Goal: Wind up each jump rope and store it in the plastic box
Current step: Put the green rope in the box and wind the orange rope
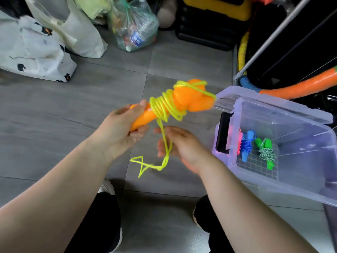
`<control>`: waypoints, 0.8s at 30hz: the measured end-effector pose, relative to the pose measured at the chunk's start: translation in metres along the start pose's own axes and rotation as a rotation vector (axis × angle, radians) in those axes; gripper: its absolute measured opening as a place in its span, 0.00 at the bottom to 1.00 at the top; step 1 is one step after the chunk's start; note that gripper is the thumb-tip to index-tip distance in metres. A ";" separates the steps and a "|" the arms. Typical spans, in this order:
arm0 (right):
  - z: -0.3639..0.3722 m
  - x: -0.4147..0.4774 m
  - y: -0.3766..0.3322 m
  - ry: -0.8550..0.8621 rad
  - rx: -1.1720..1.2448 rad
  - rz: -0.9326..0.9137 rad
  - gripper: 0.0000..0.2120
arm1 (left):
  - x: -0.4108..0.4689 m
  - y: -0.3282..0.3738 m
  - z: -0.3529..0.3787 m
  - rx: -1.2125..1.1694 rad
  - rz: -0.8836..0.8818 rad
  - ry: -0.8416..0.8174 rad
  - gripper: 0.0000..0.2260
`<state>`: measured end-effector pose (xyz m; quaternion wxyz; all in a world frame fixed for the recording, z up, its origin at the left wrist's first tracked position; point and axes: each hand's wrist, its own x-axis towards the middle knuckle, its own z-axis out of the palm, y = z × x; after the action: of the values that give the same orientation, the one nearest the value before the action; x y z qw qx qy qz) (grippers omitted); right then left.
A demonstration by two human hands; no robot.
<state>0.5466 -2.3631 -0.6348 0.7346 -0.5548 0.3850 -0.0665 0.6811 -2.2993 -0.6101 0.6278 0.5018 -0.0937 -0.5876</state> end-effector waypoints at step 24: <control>-0.006 -0.013 -0.030 0.108 -0.826 -0.256 0.05 | -0.004 0.005 -0.020 1.161 0.077 -0.007 0.07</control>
<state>0.5435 -2.3715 -0.6029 0.4155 -0.8411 0.3454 -0.0265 0.6977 -2.2867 -0.6141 0.2705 0.7582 -0.4207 -0.4184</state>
